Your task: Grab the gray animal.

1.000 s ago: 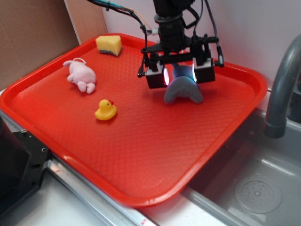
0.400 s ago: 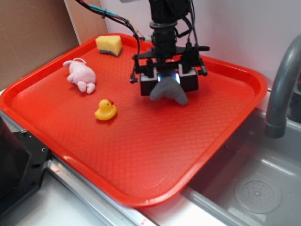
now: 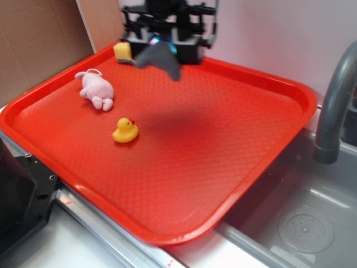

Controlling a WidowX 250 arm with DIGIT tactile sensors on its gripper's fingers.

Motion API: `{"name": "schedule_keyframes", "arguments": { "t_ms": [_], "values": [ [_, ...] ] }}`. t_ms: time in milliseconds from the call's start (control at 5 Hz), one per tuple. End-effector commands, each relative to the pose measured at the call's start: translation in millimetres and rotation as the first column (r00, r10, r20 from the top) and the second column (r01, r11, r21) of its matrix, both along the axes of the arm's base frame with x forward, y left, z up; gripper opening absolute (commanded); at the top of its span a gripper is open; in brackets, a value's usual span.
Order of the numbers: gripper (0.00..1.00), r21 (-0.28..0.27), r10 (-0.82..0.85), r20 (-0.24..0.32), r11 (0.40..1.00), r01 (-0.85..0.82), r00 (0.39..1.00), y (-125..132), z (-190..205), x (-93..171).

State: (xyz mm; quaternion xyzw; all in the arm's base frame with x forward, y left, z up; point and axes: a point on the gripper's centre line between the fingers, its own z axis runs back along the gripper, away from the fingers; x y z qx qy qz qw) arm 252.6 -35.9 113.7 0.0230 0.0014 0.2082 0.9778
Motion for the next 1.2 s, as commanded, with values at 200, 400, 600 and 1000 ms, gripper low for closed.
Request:
{"name": "schedule_keyframes", "arguments": {
  "t_ms": [200, 400, 600, 1000],
  "values": [
    [0.00, -0.044, -0.201, 0.062, 0.978, 0.204, 0.978, 70, 40, -36],
    [0.00, -0.014, -0.222, 0.114, 0.974, 0.225, 0.968, 88, 49, -45],
    [0.00, -0.016, -0.212, 0.117, 0.976, 0.215, 0.970, 89, 49, -45],
    [0.00, -0.047, -0.173, 0.065, 0.983, 0.176, 0.983, 88, 36, -39]
  ]
}}
